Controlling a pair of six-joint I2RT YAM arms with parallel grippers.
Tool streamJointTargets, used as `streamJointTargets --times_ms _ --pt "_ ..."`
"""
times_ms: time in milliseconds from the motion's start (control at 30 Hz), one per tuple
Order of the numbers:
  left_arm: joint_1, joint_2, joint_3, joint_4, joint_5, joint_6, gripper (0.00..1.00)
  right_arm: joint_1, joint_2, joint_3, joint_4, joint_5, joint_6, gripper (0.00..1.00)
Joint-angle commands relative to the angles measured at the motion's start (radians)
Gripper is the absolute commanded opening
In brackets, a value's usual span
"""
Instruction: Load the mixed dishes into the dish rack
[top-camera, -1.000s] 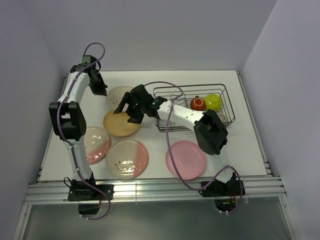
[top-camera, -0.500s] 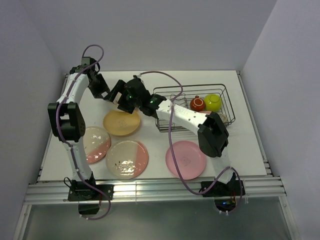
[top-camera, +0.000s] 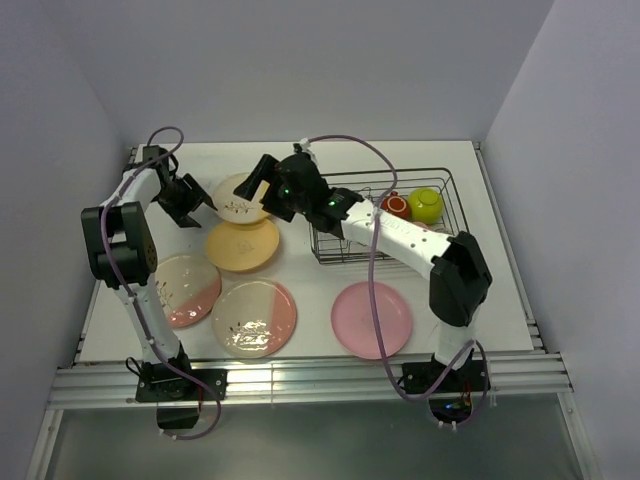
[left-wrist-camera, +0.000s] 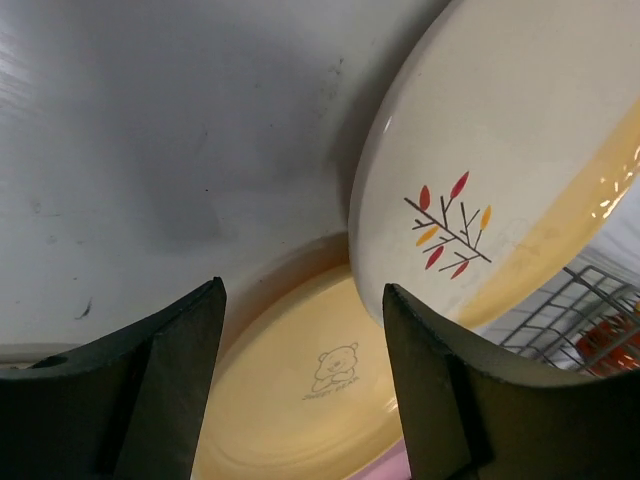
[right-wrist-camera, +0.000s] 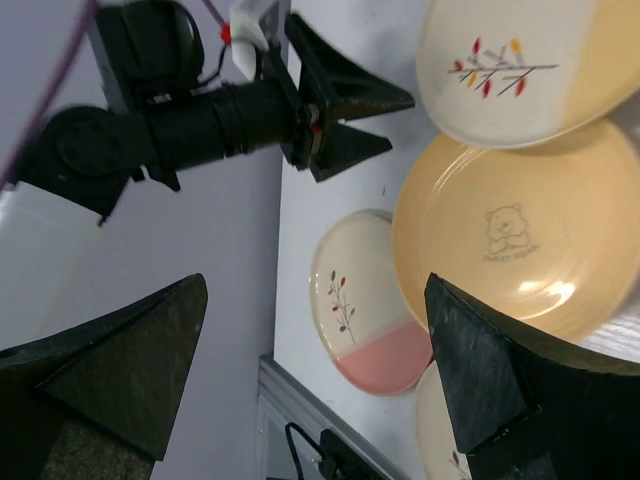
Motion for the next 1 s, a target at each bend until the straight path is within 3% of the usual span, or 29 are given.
streamJointTargets --times_ms 0,167,433,667,967 --pt "0.015 -0.057 -0.068 0.138 0.162 -0.056 0.7 -0.032 -0.103 -0.065 0.075 0.04 -0.001 0.97" --pt "0.021 -0.071 -0.21 0.358 0.303 -0.136 0.72 -0.061 -0.187 -0.164 0.128 0.029 0.013 0.97" --pt "0.036 -0.06 -0.361 0.619 0.399 -0.263 0.76 -0.1 -0.285 -0.287 0.164 0.038 0.022 0.97" --pt "0.063 -0.025 -0.406 0.754 0.401 -0.305 0.77 -0.129 -0.359 -0.378 0.167 0.045 0.034 0.97" --pt "0.069 0.073 -0.469 1.046 0.482 -0.447 0.7 -0.159 -0.431 -0.445 0.182 0.048 0.031 0.97"
